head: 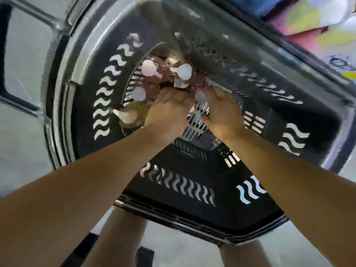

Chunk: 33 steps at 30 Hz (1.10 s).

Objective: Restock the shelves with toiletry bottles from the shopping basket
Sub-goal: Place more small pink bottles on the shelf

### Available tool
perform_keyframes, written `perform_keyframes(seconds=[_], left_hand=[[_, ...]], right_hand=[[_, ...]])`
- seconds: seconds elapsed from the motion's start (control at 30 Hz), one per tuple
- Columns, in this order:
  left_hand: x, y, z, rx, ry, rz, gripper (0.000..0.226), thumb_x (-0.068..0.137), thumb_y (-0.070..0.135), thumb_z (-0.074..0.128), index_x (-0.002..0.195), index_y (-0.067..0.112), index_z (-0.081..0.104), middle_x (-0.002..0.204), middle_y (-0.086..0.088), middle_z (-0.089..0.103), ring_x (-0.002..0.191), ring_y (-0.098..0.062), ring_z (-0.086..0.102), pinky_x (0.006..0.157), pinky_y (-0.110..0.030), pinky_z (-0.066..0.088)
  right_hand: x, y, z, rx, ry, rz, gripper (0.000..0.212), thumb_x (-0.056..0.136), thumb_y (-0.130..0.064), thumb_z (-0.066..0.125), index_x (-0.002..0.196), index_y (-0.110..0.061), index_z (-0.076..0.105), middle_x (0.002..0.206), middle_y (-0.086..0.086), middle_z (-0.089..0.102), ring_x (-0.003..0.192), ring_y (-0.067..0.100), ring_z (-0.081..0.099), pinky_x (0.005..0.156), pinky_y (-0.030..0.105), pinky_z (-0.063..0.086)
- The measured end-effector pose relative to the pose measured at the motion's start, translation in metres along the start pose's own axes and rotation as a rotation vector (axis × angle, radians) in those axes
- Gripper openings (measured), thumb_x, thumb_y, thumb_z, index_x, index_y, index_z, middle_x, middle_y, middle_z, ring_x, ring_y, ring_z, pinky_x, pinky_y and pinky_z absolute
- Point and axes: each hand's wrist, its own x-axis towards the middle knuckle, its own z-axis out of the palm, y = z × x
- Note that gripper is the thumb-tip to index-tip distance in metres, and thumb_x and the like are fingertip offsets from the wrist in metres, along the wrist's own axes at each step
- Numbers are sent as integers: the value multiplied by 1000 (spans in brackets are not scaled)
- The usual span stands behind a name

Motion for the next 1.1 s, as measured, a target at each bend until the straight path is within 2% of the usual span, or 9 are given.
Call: perform_keyframes(seconds=[0.13,0.23,0.37,0.47,0.63,0.77,0.87,1.0,1.1], left_hand=[[19,-7,22,75,-26,36,44,88,16,55,132,16,55,128,-4,59,125,-26,48,115,-38,21],[29,-8,30,122,-36,22,43,91,21,53,133,17,54,128,-5,60,124,-28,49,115,-40,22],[34,0,38,200,-42,-9,39,89,21,54,128,24,58,122,2,63,125,-27,49,115,-48,19],[37,6,39,218,-44,-67,40,85,20,60,124,27,61,121,3,64,131,-30,43,115,-55,16],[25,13,34,194,5,-59,41,82,14,61,121,26,63,121,0,64,126,-29,46,116,-54,18],[-8,28,1,160,51,-65,33,84,12,62,116,19,65,118,-3,64,122,-31,47,112,-50,26],[-39,43,-38,131,36,-73,34,87,16,61,120,20,61,120,-3,61,123,-29,46,111,-47,27],[-77,61,-112,159,32,-59,24,91,31,55,112,19,57,109,-1,61,109,-24,46,98,-40,36],[-108,82,-182,123,71,-26,30,84,33,62,108,16,59,104,-3,64,106,-26,49,93,-38,40]], right_hand=[[23,7,26,-53,70,14,60,80,-23,74,132,-25,44,134,0,48,115,28,51,83,37,43],[34,13,34,16,120,7,48,84,-27,68,129,-24,50,130,1,51,115,28,51,85,37,45],[30,25,33,122,183,26,36,89,-23,61,123,-14,57,125,8,56,109,30,58,86,39,48],[19,30,29,188,243,49,35,88,-23,64,120,-9,61,123,13,59,106,32,61,89,38,49],[-9,33,22,263,208,95,33,87,-26,64,118,-14,63,116,10,59,103,29,58,85,34,47],[-51,20,-11,278,200,57,38,84,-27,70,119,-13,64,113,10,61,102,27,59,88,33,48],[-88,5,-50,266,198,67,38,85,-31,70,119,-16,63,116,6,61,104,25,59,90,34,48],[-146,-22,-116,327,235,94,37,87,-35,67,121,-20,63,117,5,60,107,25,57,87,32,45],[-193,-49,-179,386,283,66,31,86,-32,66,116,-23,66,112,1,63,107,20,56,90,28,43]])
